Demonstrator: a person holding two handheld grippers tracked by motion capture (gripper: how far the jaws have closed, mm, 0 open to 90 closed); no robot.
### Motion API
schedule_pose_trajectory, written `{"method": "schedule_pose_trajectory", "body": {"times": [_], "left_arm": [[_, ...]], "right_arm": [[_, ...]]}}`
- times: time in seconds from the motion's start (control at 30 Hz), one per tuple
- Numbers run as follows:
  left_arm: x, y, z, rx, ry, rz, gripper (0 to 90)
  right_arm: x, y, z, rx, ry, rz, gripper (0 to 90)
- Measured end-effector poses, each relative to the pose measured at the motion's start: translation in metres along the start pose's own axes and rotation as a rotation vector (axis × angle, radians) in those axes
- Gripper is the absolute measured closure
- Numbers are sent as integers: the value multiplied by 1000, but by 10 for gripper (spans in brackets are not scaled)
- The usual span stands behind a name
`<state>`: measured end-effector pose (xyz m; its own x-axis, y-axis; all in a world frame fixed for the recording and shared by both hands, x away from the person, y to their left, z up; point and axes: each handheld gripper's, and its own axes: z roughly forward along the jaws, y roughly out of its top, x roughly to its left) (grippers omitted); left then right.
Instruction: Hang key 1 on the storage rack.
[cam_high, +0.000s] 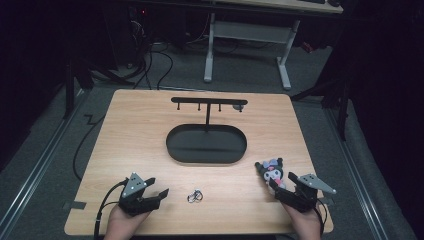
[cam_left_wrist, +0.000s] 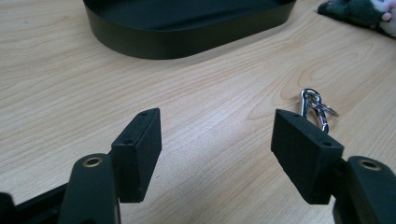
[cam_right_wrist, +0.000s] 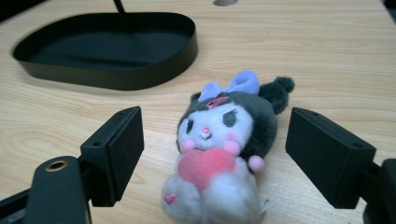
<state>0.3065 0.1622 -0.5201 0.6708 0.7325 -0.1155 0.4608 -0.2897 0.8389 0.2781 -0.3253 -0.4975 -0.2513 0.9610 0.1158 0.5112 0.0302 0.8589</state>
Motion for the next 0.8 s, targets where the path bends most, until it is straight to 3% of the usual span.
{"method": "schedule_pose_trajectory", "body": {"times": [0.17,0.47,0.63,0.8], "left_arm": [[-2,0,-1,-11,-4,18,339],[3,0,-5,-18,1,-9,352],[4,1,-10,-19,11,-14,389],[5,4,-15,-26,24,-13,393]], "right_arm": [[2,-3,5,14,-2,-37,198],[1,-3,5,0,24,-57,165],[2,-4,10,18,51,-106,153],[4,-3,13,29,69,-115,151]]}}
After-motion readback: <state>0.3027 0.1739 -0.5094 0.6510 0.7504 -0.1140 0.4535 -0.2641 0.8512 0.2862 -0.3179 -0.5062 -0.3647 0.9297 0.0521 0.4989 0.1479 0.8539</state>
